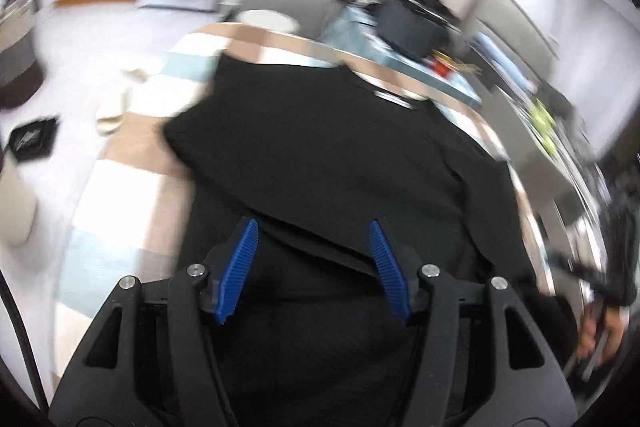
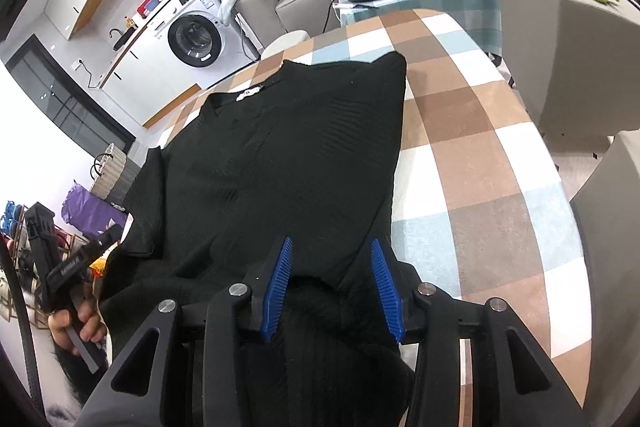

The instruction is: Fold small clothes

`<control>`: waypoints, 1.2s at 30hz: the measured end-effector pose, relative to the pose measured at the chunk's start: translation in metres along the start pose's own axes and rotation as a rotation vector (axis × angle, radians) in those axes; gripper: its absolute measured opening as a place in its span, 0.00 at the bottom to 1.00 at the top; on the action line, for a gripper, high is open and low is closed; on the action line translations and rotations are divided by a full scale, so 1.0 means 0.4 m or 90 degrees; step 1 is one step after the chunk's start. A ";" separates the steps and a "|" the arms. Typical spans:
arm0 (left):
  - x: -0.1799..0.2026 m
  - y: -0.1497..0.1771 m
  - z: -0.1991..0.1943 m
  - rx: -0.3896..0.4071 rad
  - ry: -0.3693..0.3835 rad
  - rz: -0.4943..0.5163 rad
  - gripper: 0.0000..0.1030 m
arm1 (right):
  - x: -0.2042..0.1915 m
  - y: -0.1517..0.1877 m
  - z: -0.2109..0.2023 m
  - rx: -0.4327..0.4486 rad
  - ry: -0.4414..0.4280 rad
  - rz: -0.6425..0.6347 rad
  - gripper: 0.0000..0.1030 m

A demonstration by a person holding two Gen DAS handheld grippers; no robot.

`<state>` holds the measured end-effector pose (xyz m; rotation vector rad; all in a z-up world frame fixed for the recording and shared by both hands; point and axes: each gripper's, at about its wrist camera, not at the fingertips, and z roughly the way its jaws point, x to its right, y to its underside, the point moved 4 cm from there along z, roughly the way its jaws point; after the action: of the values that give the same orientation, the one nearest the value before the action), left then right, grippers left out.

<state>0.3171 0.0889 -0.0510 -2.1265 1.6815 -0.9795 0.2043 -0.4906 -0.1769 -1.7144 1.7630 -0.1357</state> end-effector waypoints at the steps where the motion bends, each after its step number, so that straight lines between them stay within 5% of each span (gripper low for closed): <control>1: -0.040 -0.014 0.008 -0.001 -0.022 -0.021 0.54 | 0.001 0.001 0.005 -0.003 -0.001 0.001 0.41; 7: -0.210 -0.084 0.083 0.005 -0.098 -0.105 0.52 | 0.005 0.002 0.001 -0.001 0.000 0.005 0.41; 10: -0.261 -0.102 0.123 -0.011 -0.134 -0.116 0.23 | 0.018 0.003 -0.004 0.003 0.004 0.019 0.41; 12: -0.259 -0.115 0.150 -0.007 -0.128 -0.108 0.09 | 0.023 0.004 -0.002 0.004 0.007 0.025 0.41; 15: -0.192 -0.140 0.148 0.031 -0.124 -0.043 0.06 | 0.031 0.005 0.003 0.000 0.009 0.035 0.41; 18: -0.087 -0.165 0.112 0.068 -0.028 -0.012 0.06 | 0.031 0.004 0.006 -0.001 0.012 0.034 0.41; 19: -0.042 -0.171 0.104 0.070 0.021 0.006 0.08 | 0.029 0.002 0.009 -0.005 0.012 0.033 0.41; 21: 0.026 -0.174 0.099 0.063 0.042 0.039 0.28 | 0.024 0.001 0.010 -0.007 0.012 0.030 0.41; 23: 0.065 -0.176 0.087 0.081 0.017 0.087 0.69 | 0.017 0.001 0.006 -0.006 0.010 0.023 0.41; 27: 0.051 -0.157 0.077 0.095 -0.035 0.123 0.72 | 0.019 0.000 -0.010 0.004 0.013 0.019 0.42; 36: -0.196 -0.034 0.085 0.012 -0.190 0.038 0.70 | 0.052 -0.026 0.039 -0.026 0.038 0.001 0.44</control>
<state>0.3413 0.1592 -0.0952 -2.0762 1.5706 -0.6210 0.2228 -0.5056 -0.1917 -1.7554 1.8216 -0.1522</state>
